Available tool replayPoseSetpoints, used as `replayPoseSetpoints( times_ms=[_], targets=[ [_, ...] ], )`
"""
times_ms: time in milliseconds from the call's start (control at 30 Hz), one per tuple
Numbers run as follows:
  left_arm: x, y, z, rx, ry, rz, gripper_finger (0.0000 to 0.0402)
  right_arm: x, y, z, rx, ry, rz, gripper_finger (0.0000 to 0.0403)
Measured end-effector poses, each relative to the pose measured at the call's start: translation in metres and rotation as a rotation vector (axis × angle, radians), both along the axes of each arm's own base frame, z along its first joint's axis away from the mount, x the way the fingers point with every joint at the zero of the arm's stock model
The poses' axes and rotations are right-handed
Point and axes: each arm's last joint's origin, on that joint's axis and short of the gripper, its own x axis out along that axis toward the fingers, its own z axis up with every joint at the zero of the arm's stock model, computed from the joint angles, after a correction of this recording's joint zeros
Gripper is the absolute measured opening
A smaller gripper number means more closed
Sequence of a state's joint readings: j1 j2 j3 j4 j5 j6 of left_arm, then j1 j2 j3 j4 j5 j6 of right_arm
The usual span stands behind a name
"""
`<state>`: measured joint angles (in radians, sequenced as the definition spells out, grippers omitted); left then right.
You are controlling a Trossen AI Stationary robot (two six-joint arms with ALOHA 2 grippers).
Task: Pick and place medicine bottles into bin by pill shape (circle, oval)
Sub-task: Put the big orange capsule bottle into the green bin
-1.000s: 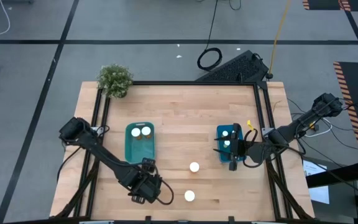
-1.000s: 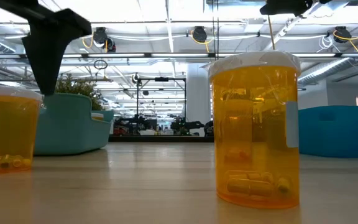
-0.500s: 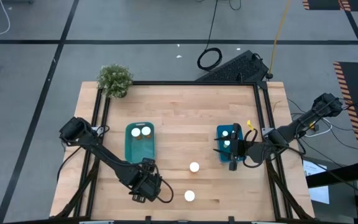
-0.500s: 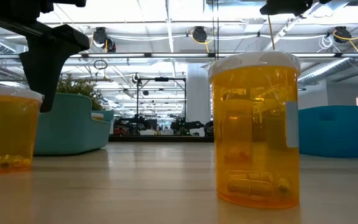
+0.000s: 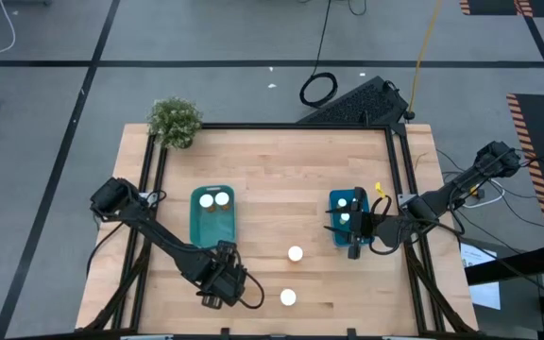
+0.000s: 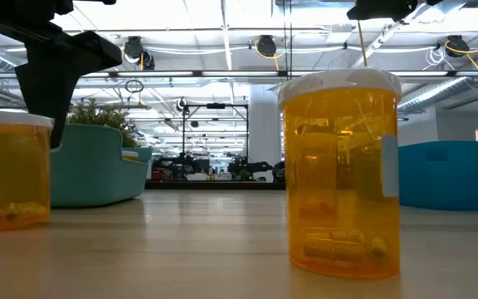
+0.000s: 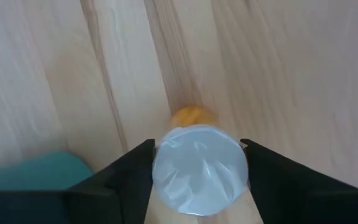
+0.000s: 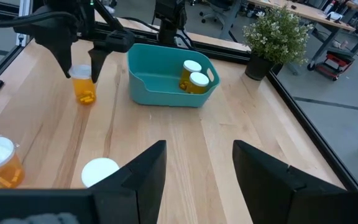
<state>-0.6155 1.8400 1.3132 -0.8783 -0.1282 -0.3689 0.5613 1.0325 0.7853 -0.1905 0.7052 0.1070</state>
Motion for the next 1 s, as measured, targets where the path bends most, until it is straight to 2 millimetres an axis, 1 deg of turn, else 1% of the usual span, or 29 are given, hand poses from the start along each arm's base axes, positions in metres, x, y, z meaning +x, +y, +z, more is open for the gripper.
replayPoseSetpoints(
  times_ms=[100,267,433,600,733,867,1000],
  targets=[
    [0.0,0.001,0.002,-0.012,0.024,-0.001,0.0224,0.0,0.0,0.0,0.0,0.0,0.0,0.018],
    [0.004,0.005,0.021,0.001,0.059,0.015,0.0226,0.0,0.0,0.0,-0.007,0.001,0.002,0.018],
    [0.009,0.008,0.051,0.014,0.063,0.001,0.0224,0.0,0.0,0.0,-0.007,0.001,0.002,0.018],
    [0.013,0.014,0.079,0.062,0.05,-0.005,0.0222,0.0,0.0,0.0,-0.008,0.002,0.003,0.018],
    [0.014,0.019,0.098,0.082,0.044,-0.013,0.0224,0.0,0.0,0.0,-0.013,0.003,0.005,0.018],
    [0.013,0.027,0.111,0.122,0.065,-0.016,0.0224,0.0,0.0,0.0,-0.013,0.003,0.005,0.018],
    [0.012,0.039,0.117,0.163,0.096,0.004,0.0225,0.0,0.0,0.0,-0.013,0.003,0.005,0.018]
  ],
)
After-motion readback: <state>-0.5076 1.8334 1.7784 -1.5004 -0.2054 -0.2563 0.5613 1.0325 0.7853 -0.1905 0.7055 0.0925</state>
